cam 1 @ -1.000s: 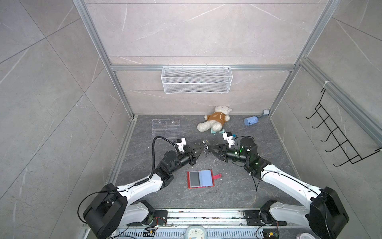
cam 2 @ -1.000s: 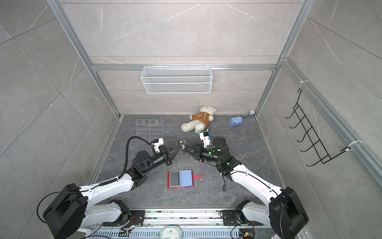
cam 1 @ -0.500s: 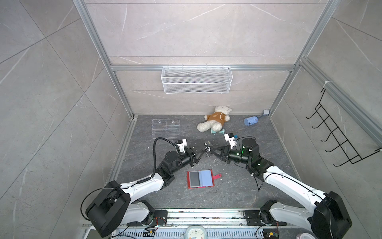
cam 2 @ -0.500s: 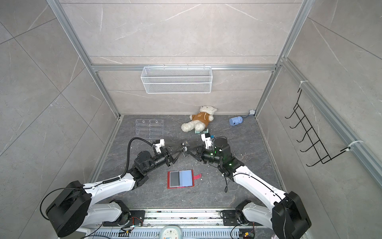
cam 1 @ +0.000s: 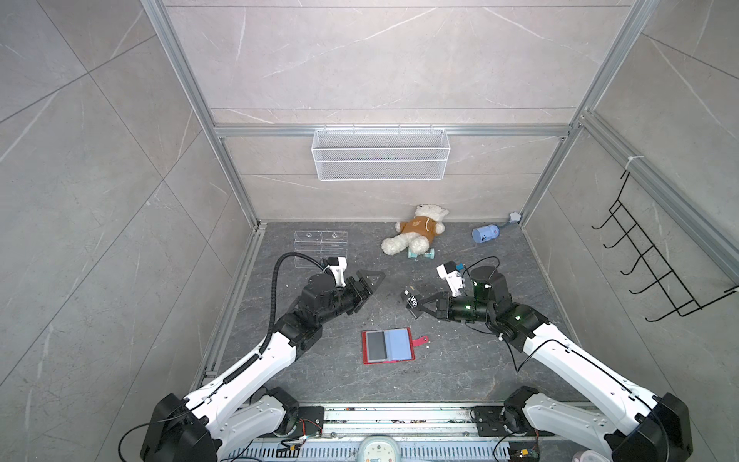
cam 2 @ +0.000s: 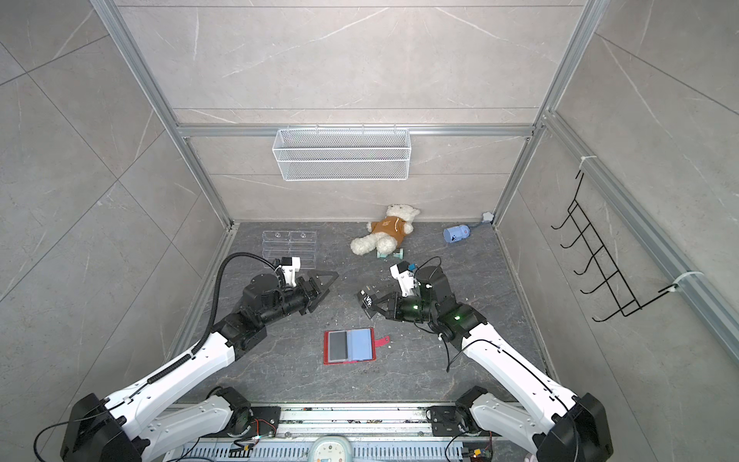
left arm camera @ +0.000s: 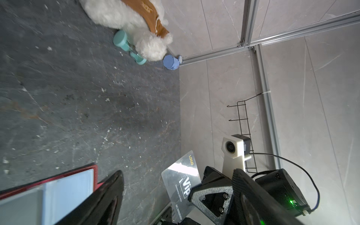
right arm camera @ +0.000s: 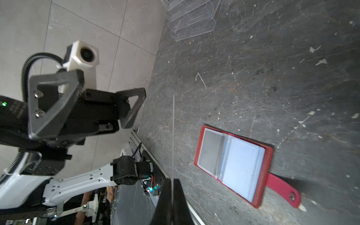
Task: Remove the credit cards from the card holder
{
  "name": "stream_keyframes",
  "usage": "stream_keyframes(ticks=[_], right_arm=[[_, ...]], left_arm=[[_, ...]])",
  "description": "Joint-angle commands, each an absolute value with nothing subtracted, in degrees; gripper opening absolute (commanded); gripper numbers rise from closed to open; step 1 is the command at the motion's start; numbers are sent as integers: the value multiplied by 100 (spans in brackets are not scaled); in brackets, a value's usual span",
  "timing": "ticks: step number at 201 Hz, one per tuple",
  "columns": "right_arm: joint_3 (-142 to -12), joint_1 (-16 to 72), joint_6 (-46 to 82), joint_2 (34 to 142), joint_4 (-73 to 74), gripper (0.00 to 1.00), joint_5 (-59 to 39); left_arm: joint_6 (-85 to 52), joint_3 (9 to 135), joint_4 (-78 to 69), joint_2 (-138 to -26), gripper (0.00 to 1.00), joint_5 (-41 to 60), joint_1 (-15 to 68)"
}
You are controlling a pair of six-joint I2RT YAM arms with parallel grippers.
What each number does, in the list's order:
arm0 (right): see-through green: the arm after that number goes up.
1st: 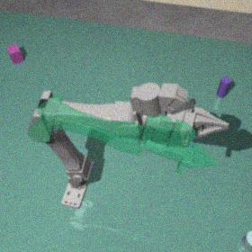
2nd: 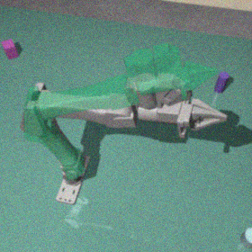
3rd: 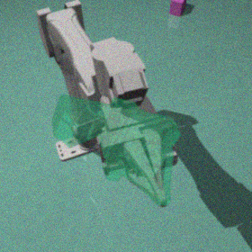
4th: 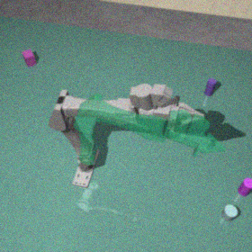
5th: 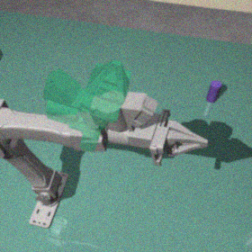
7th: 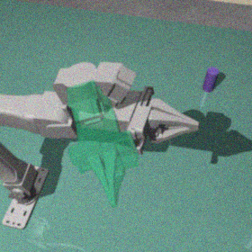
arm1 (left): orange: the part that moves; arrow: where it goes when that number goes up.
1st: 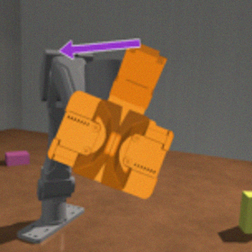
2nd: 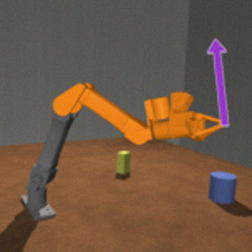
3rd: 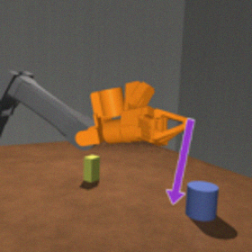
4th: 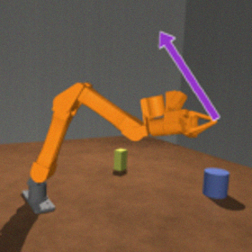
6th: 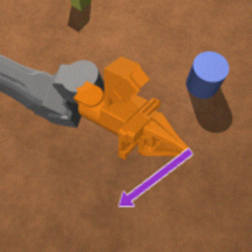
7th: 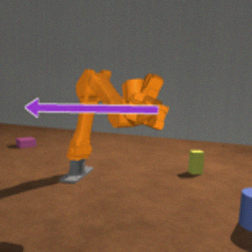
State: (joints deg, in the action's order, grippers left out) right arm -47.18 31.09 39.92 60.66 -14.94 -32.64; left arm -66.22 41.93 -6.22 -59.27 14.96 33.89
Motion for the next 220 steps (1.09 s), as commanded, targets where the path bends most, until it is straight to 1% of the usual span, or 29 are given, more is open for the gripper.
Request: stream_keyframes(ticks=[1, 40, 80, 116, 149, 166, 220], right_arm=[[-4946, 3091, 3099, 5928, -2170, 0, -3146], [-5055, 3092, 2565, 5691, -2351, 0, -3146], [-5345, 3089, 2001, 5595, -2860, 0, -3039], [-5502, 3089, 1881, 5677, -3095, 0, -2979], [-5528, 3094, 1838, 5745, -3077, 0, -2944], [-5552, 3094, 1815, 5804, -3042, 0, -2950], [-5784, 3092, 1688, 6095, -3067, 0, -2944]], left_arm=[[-5462, 4693, 898, -5871, 89, 1622, 2887], [-4669, 5377, 1860, -6161, 89, 2342, 1782], [-3892, 6274, 2754, -6848, 88, 2744, 1106], [-3097, 7165, 3550, -7505, 85, 2224, 832], [-2182, 8075, 4263, -8206, 84, 1194, 727], [-1853, 8443, 4434, -8612, 83, 858, 620], [-1244, 9501, 4515, -9901, 72, 826, 81]])
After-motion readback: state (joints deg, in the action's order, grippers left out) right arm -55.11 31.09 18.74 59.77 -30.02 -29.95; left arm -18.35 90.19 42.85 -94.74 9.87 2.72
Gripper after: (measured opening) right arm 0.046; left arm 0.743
